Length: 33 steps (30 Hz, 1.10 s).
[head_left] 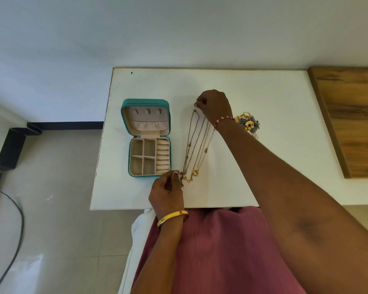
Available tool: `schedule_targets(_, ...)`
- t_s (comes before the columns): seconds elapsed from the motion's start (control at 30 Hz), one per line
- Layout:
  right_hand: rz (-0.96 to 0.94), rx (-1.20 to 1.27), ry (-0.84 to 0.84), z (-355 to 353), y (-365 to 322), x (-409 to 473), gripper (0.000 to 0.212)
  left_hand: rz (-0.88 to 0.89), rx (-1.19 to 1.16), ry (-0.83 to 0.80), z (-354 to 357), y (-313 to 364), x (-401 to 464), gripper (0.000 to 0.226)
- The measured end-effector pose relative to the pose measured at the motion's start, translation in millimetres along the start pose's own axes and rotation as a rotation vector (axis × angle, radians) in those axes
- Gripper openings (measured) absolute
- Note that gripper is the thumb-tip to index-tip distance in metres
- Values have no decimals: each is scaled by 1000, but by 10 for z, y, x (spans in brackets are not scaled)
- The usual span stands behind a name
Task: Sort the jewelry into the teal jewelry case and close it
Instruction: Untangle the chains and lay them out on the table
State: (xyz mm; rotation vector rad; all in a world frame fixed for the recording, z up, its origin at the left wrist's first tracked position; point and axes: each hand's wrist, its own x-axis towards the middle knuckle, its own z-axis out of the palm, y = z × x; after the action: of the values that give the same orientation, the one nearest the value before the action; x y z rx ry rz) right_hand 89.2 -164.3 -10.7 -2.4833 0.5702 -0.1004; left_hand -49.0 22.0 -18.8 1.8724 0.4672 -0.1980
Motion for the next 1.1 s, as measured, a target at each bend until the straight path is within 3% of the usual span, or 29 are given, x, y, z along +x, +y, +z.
schedule_targets(0.3, 105, 417, 300, -10, -130, -1057, 12, -32, -219, 114, -164, 106, -20, 14)
schedule_targets(0.53, 168, 514, 128, 279, -399, -1826, 14, 1, -163, 263, -352, 94, 9, 14)
schedule_targets(0.67, 123, 465, 51, 389, -571, -1880, 29, -15, -119, 329, -442, 125, 53, 29)
schedule_targets(0.8, 190, 417, -28, 485, -643, -1831, 41, -70, -120, 303, -457, 99, 113, 38)
schedule_targets(1.1, 170, 352, -45, 483, -628, -1678, 33, -93, -99, 198, -408, 80, 130, 36)
